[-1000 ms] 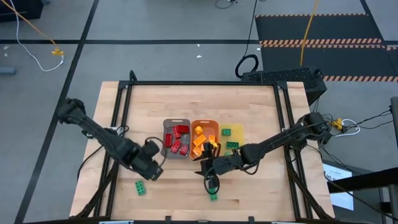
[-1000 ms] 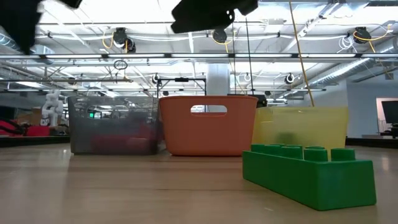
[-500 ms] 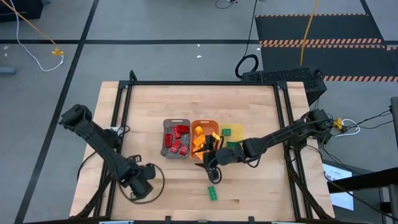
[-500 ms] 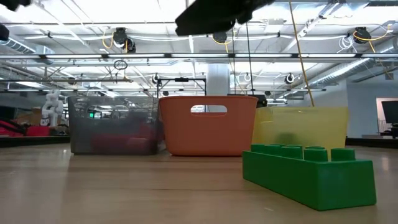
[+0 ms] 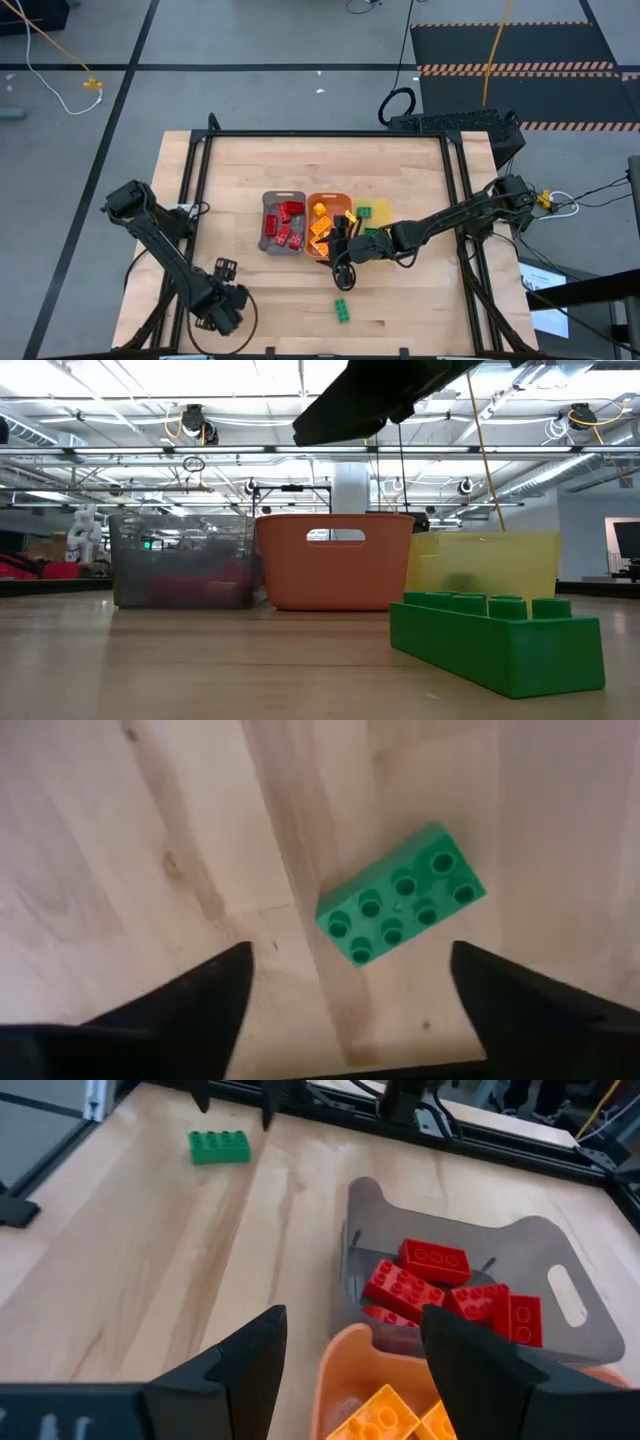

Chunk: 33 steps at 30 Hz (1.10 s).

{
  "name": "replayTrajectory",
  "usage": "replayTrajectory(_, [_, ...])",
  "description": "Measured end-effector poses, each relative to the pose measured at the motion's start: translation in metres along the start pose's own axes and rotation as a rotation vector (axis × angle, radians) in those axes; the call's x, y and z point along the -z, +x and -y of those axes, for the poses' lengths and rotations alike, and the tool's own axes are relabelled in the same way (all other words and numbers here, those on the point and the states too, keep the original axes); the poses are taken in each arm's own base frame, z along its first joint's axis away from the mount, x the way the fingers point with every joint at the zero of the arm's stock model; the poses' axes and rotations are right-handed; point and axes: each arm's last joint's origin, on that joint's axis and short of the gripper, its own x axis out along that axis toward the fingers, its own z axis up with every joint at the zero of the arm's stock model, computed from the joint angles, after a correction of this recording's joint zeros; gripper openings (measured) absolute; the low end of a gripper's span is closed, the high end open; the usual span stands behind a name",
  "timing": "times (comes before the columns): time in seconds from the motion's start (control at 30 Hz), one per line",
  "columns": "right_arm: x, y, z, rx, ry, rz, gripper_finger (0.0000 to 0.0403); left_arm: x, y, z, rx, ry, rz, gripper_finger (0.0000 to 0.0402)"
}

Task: Sort & place blocks by color
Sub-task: Put the green game piece into the yellow bin

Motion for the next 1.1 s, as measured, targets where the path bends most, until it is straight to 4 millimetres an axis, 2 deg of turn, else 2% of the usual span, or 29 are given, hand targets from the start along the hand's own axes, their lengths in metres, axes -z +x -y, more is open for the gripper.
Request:
replayTrajectory(0.13, [-0.002,-0.004,-0.005,-0.015,-0.005,0.010,0.0224,-0.001,0.005,0.002,-0.005,0.099,-0.019,0.0386])
replayTrajectory(0.23, [-0.005,-0.009,-0.007,-0.022,0.000,0.020,0.0224,-0.002,0.006,0.002,-0.009,0.173,-0.025,0.0396])
replayTrajectory(0.6, [-0.007,-0.016,-0.009,-0.033,0.007,0.014,0.0224,0.001,0.008,0.008,-0.015,0.328,-0.008,0.0366])
replayTrajectory(0.77, [-0.007,-0.016,-0.009,-0.032,-0.004,0.016,0.0224,0.001,0.027,0.009,0.005,0.339,0.057,0.0363])
replayTrajectory(0.9, [-0.007,-0.016,-0.009,-0.030,-0.013,0.016,0.0224,0.006,0.041,0.003,-0.023,0.298,0.038,0.0348])
replayTrajectory(1.1, [-0.007,-0.016,-0.009,-0.028,-0.015,0.014,0.0224,0.010,0.054,0.001,0.034,0.282,0.051,0.0291])
